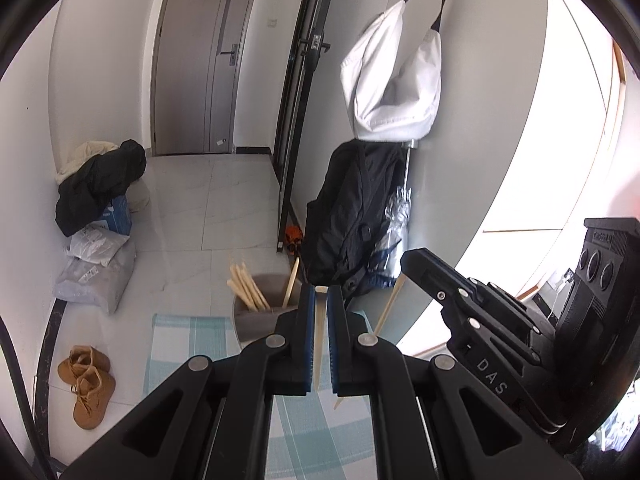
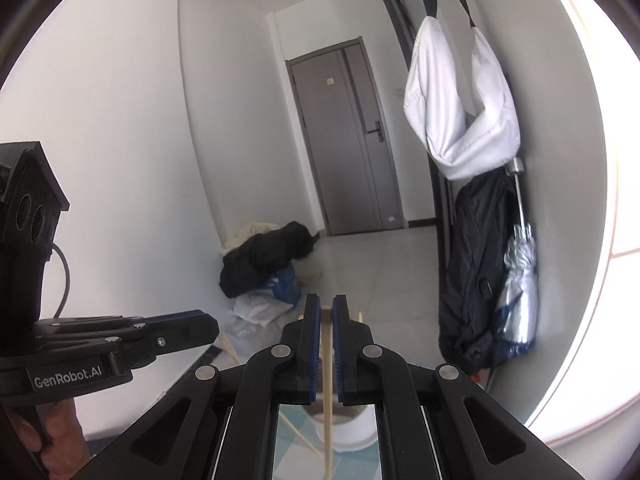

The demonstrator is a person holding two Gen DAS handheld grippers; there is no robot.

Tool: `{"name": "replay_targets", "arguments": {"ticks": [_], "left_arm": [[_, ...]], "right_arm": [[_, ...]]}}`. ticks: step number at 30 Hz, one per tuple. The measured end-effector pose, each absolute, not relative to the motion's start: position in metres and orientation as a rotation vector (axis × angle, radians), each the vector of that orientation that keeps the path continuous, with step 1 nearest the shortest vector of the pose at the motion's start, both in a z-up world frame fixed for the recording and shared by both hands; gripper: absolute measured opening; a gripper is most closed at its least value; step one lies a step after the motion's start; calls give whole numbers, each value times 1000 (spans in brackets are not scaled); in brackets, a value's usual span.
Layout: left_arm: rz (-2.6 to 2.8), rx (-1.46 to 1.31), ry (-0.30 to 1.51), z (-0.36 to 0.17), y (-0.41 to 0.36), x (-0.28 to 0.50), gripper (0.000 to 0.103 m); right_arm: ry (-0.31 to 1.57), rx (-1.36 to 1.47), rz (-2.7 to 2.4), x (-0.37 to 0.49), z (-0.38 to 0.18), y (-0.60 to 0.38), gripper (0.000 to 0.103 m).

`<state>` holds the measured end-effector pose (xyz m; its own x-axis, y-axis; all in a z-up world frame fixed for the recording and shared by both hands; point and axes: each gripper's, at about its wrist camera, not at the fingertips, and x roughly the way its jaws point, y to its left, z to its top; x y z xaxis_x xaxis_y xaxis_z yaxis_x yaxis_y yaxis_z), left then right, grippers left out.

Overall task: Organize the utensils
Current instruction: 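Raise both chopsticks over the utensil holder and lower them inside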

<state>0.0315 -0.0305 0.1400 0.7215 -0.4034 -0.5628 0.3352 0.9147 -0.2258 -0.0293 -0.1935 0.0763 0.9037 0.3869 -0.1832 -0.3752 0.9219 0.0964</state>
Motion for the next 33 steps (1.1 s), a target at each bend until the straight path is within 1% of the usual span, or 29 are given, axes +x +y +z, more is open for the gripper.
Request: {"name": "replay_targets", "arguments": {"ticks": [8,13,18,23,33], "left_arm": [[-403,-149,623,165,-24,73,2],[-379,-126,593,169,-21,94,2],[-367,-142,612,154,-13,124,2],[-348,-179,675,124,-5,150,2],[-346,-157,711,98,-9,167,2]], "right_arm": [[168,30,409,13,110,-184,5],[153,8,410,43,122,-177,5],[143,13,399,72,121,-174,5],[165,-7,385,101,108,-171,5],[196,-4,412,125,81,-172,5]]}}
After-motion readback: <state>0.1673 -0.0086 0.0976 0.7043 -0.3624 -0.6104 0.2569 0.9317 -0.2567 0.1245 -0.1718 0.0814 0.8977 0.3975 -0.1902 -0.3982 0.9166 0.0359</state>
